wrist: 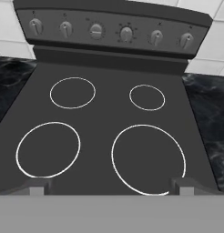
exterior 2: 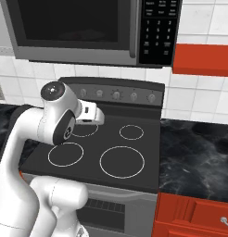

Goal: The microwave is finished heating the fish and sweet potato. Take the bowl containing the food and place it on the dining counter.

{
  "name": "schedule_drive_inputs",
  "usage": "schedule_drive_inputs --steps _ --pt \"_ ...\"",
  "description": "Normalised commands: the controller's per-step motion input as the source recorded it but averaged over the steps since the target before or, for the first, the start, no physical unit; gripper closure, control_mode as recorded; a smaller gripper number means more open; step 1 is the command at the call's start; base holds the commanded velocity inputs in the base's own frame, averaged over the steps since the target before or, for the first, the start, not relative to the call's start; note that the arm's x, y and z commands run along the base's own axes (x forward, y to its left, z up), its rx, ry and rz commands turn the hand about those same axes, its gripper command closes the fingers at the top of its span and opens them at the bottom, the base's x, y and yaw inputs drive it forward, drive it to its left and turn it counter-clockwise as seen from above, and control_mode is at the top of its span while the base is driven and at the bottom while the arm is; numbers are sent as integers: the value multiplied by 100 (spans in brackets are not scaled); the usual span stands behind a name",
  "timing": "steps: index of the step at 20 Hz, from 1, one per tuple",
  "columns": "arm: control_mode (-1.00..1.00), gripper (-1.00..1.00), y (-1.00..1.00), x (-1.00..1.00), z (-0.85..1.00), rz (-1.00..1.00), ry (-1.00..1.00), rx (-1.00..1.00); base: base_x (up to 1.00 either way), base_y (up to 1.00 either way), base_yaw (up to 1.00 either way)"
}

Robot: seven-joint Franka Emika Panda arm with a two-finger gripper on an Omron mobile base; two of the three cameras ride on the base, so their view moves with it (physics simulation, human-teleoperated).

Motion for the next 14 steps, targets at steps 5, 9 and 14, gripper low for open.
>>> schedule_drive_inputs --steps 5,9,14 --pt "-100 -100 0 0 0 0 0 0 0 0 0" --pt "-100 -100 0 0 0 0 0 0 0 0 0" --pt "-100 -100 0 0 0 0 0 0 0 0 0"
